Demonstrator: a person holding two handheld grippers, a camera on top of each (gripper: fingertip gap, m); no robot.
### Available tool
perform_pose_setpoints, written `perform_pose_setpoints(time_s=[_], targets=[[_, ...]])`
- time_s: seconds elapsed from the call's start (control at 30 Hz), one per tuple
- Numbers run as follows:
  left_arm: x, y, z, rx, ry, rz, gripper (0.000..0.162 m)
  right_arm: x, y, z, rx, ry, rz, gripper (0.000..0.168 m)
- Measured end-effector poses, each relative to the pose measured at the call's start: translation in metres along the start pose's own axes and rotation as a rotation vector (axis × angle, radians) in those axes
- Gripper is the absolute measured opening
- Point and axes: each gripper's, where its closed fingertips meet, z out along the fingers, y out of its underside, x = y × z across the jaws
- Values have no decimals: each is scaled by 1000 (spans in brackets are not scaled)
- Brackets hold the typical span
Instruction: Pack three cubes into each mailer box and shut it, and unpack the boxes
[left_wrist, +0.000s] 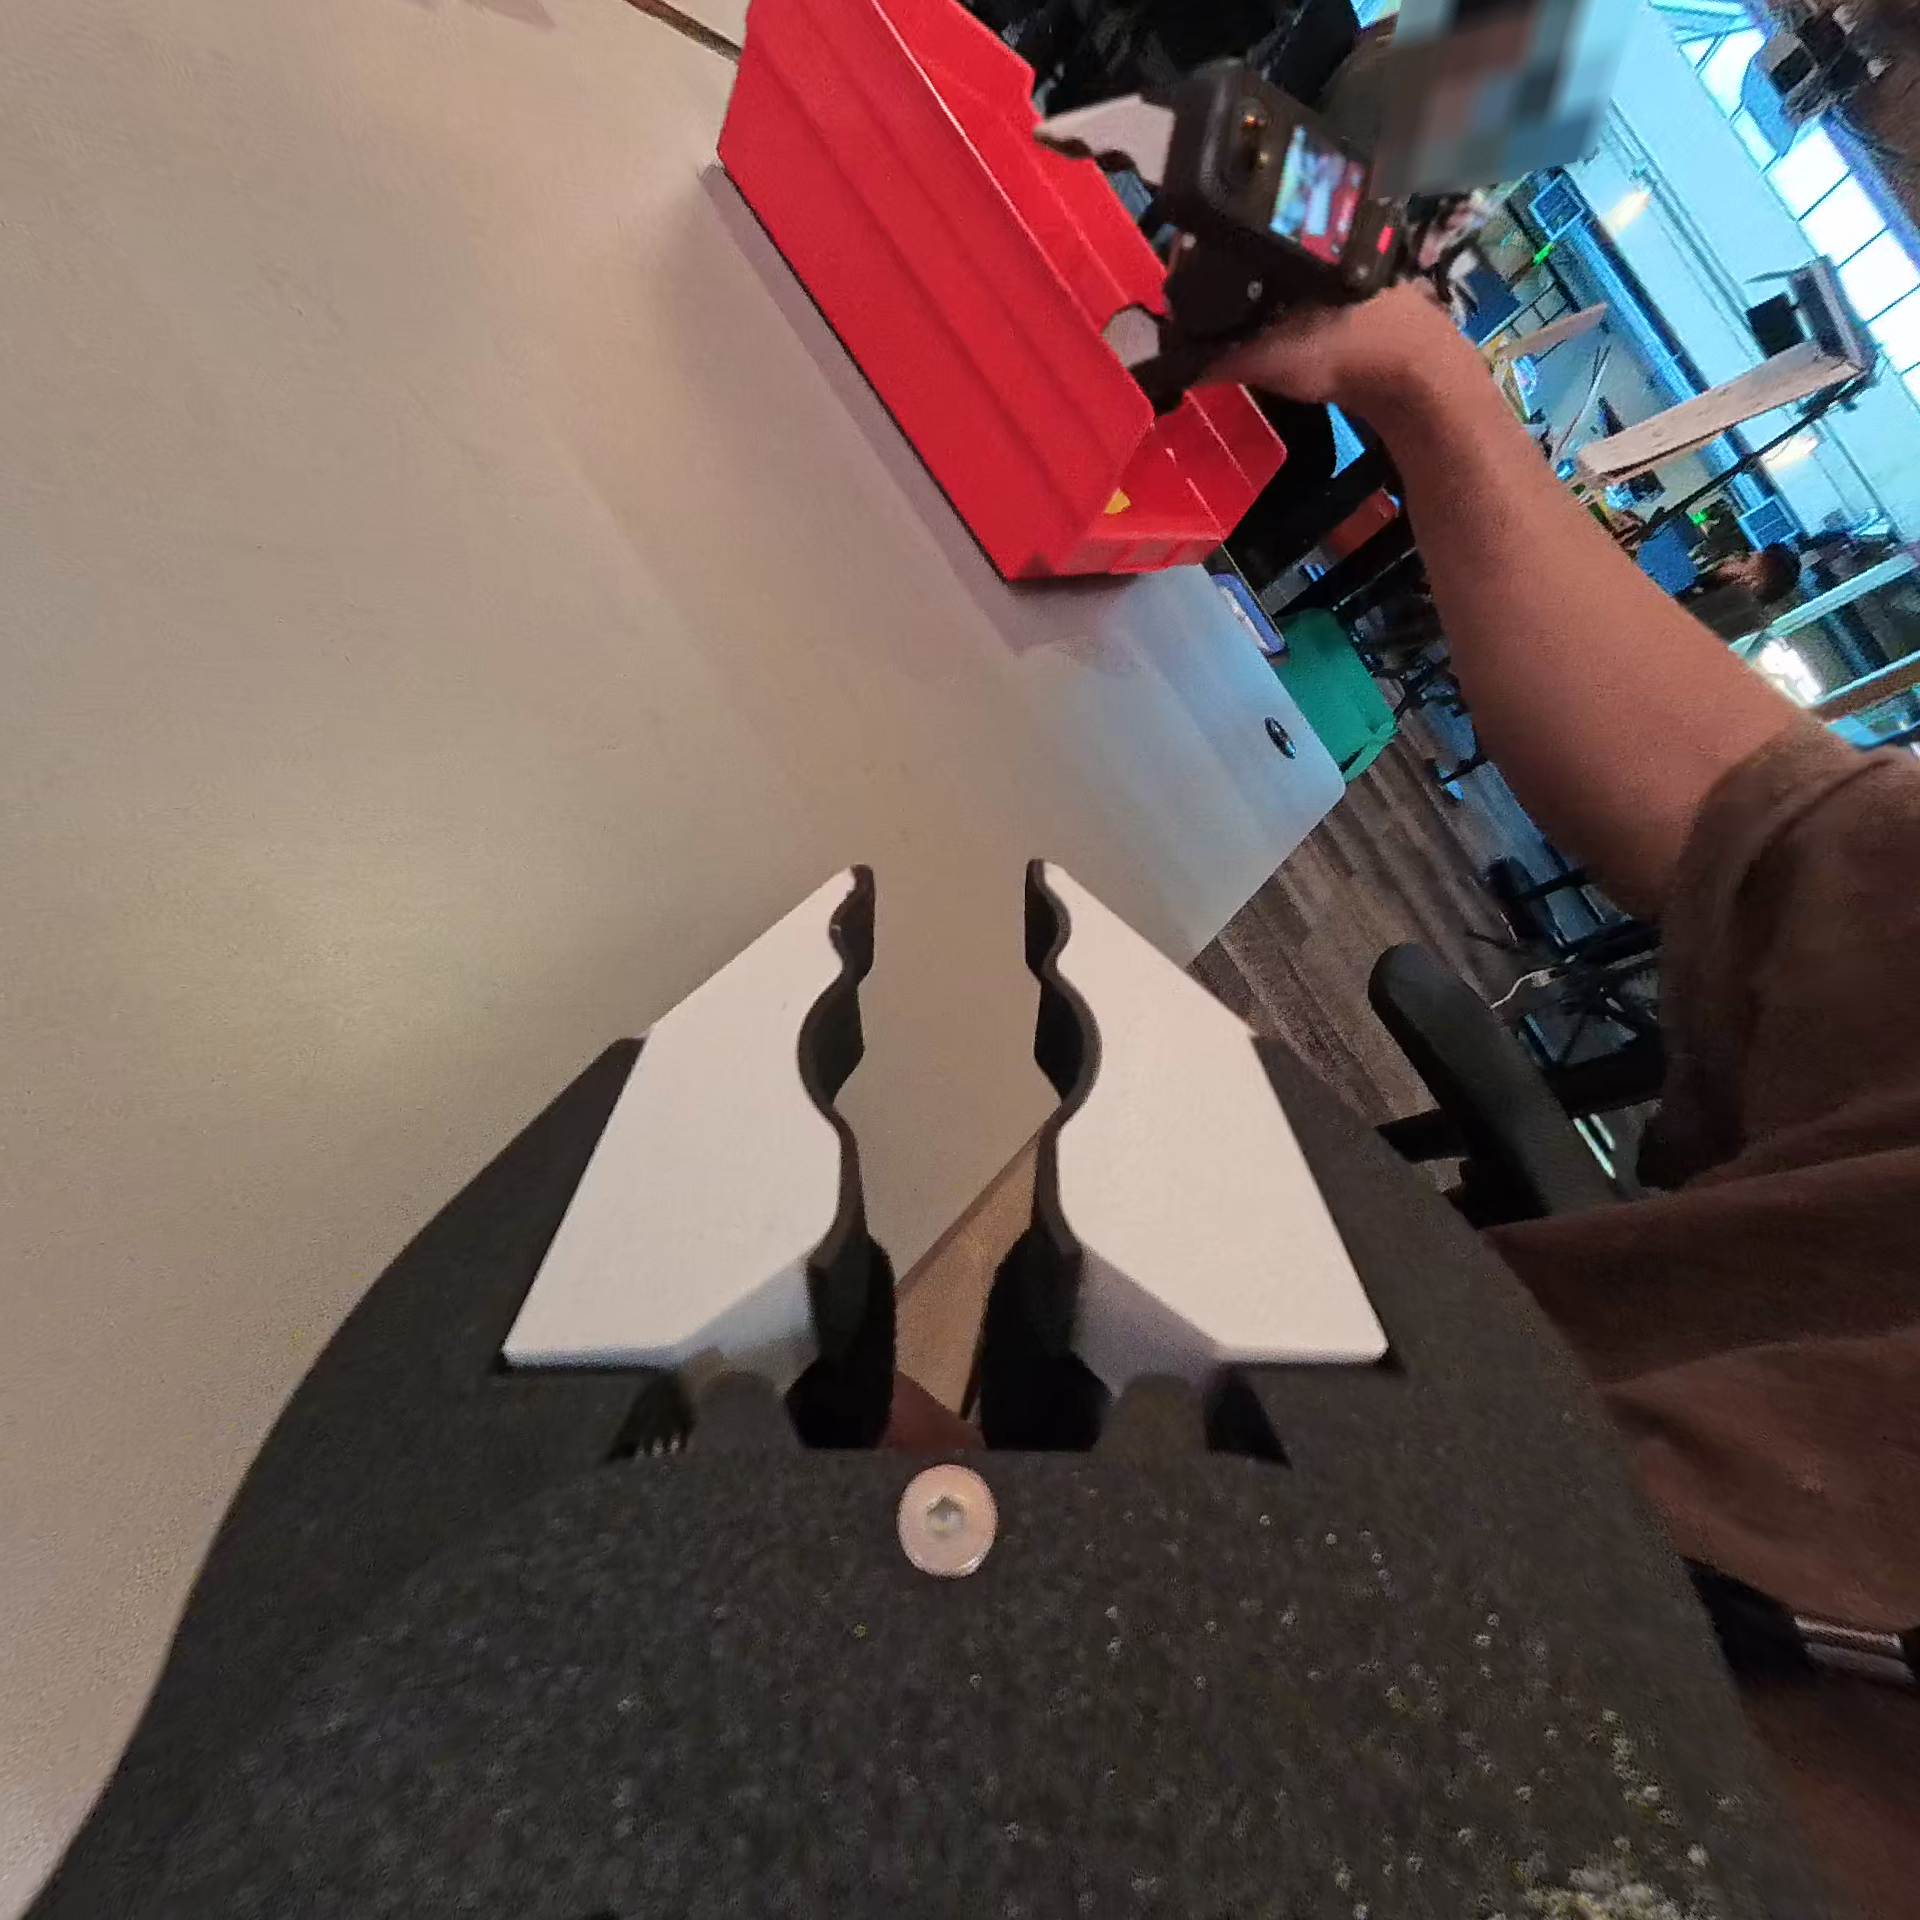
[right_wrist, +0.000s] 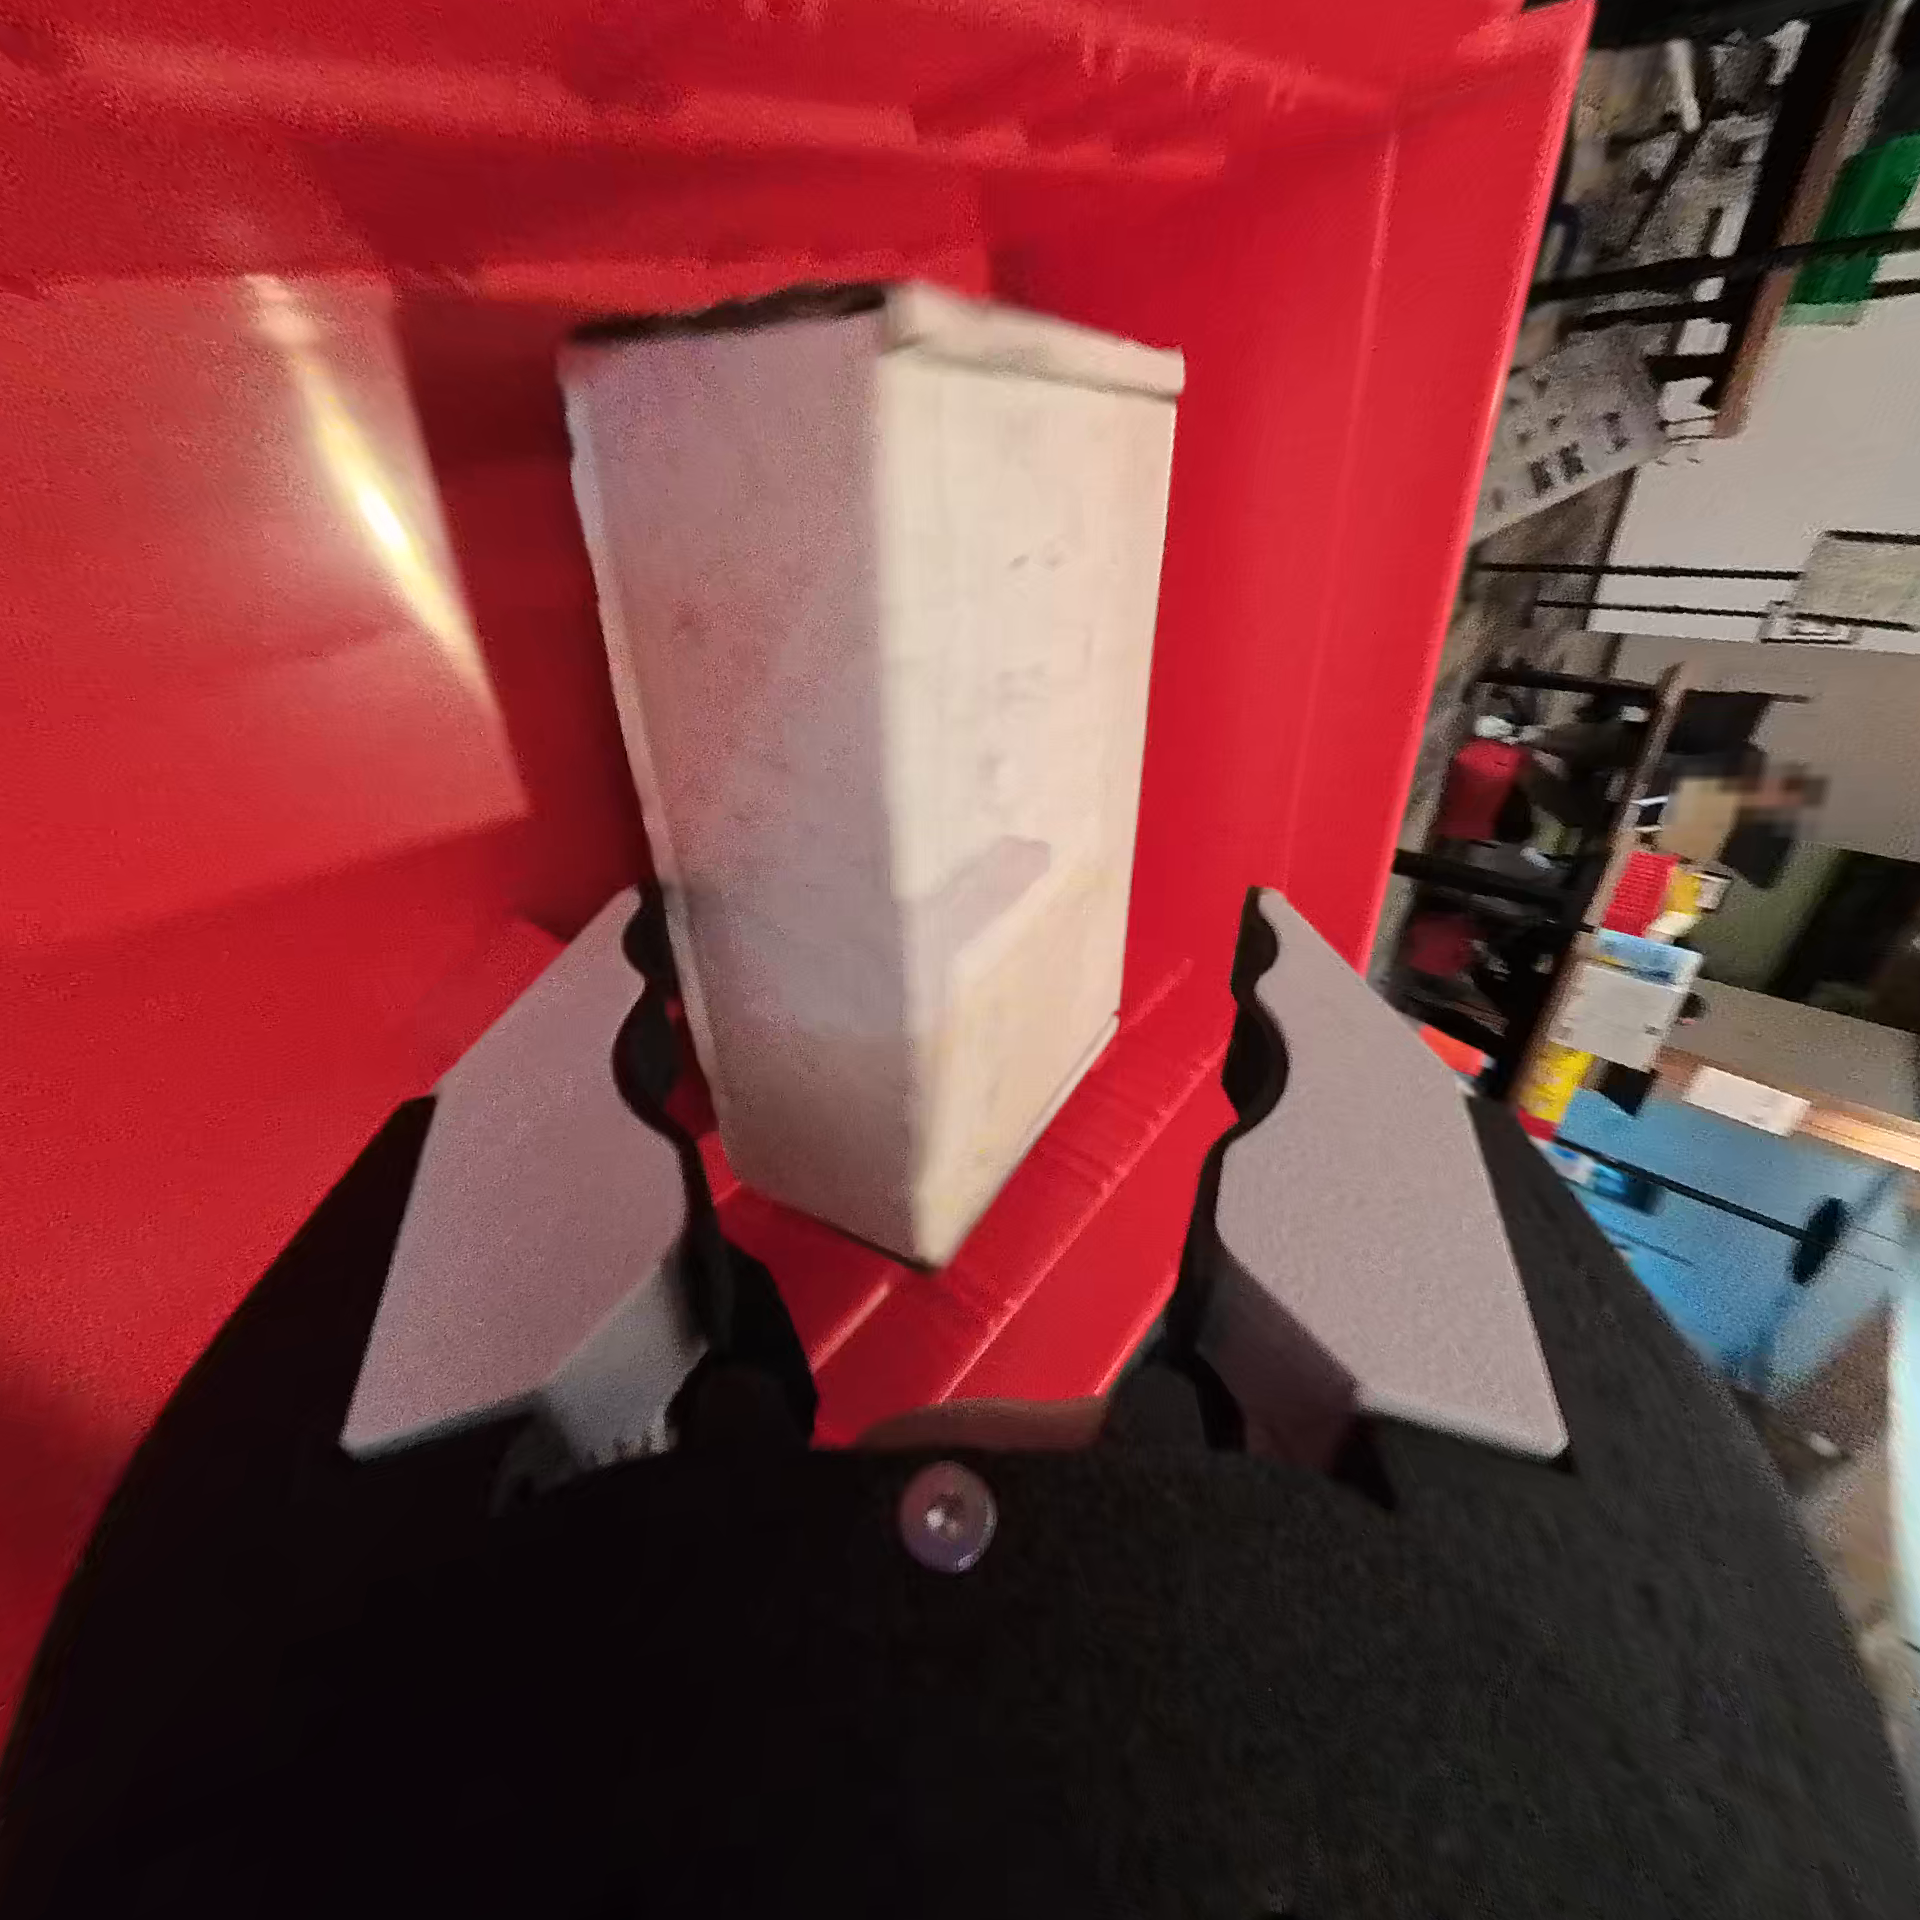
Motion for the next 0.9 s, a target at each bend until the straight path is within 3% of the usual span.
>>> perform_pose_setpoints(time_s=[0.1, 0.33, 0.47, 0.53, 0.6, 0.67, 0.8, 0.9], targets=[[-6, -3, -3, 10, -20, 12, 26, -7, -5, -11, 27, -54, 67, 101], [-8, -2, -6, 2, -62, 84, 26, 24, 18, 22, -104, 54, 127, 98], [-26, 23, -7, -151, -147, 94, 26, 32, 3, -9, -20, 107, 275, 94], [-31, 41, -7, -254, -153, 97, 29, 33, -24, -52, 113, 97, 537, 94], [-42, 48, -8, -307, -218, 145, 32, 17, -75, -105, 368, -57, 853, 95], [-43, 40, -11, -286, -236, 242, 34, -10, -125, -152, 605, -209, 1039, 94], [-48, 9, -39, -345, -184, 585, 30, -92, -192, -200, 809, -520, 1175, 92], [-79, -18, -67, -438, -189, 705, 13, -142, -220, -222, 883, -748, 1249, 92]])
